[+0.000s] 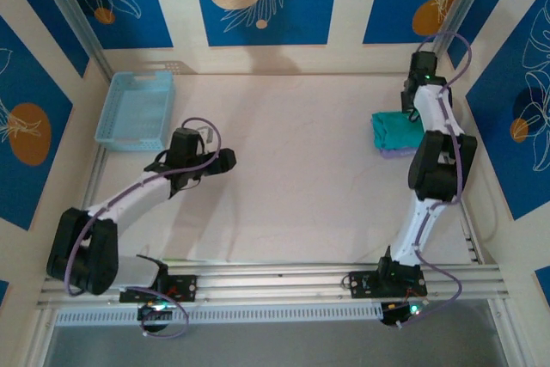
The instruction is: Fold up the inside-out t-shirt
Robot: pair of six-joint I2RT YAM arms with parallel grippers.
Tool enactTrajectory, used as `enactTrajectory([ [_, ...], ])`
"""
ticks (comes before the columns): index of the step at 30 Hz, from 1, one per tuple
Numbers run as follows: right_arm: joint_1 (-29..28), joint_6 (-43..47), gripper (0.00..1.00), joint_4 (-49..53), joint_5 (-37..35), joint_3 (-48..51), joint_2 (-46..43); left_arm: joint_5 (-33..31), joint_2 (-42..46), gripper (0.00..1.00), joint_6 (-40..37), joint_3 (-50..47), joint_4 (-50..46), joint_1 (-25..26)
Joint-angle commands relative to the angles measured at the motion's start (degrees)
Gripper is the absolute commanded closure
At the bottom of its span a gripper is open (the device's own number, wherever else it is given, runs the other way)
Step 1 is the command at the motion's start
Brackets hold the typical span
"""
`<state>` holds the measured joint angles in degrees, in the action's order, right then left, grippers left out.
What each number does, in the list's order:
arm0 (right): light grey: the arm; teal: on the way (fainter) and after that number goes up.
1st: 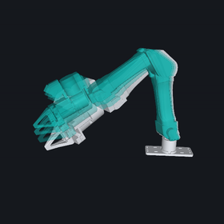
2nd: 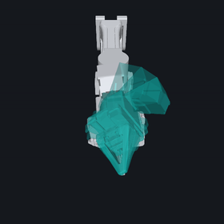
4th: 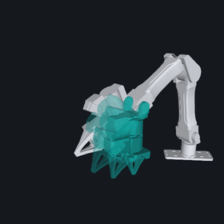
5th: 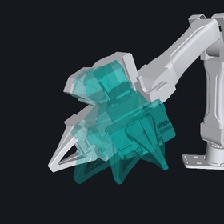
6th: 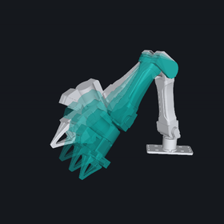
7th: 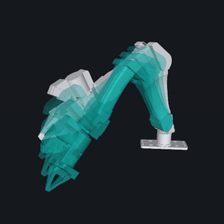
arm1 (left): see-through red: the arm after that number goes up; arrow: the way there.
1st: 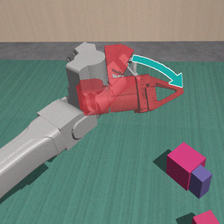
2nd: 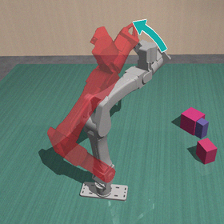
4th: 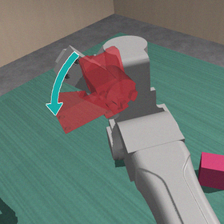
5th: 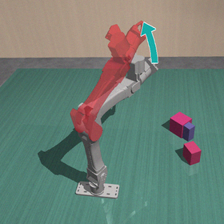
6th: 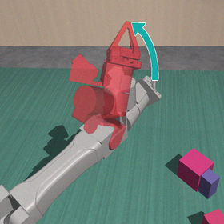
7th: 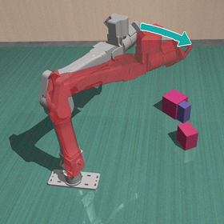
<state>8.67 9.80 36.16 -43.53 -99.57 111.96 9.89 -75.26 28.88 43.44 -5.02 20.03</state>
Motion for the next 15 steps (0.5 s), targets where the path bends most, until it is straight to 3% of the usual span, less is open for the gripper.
enactTrajectory([
  [1, -5.32, -4.9, 0.11, -2.32, 1.3, 7.3, -13.47, -7.81, 5.51, 0.21, -4.17, -0.86, -3.13, -0.37],
  [7, -19.15, -11.42, 0.01, -11.73, 17.44, 31.37, -37.6, -23.86, 18.51, 0.0, -9.7, -6.49, -1.62, -0.61],
  [12, -24.79, -17.41, 0.01, -28.06, 22.63, 51.72, -49.25, -37.35, 28.15, 0.0, -15.35, -15.47, 7.98, -0.86],
  [15, -24.58, -19.01, 0.01, -40.34, 21.96, 61.98, -49.73, -38.82, 29.71, 0.0, -22.96, -24.4, 23.26, -0.99],
])
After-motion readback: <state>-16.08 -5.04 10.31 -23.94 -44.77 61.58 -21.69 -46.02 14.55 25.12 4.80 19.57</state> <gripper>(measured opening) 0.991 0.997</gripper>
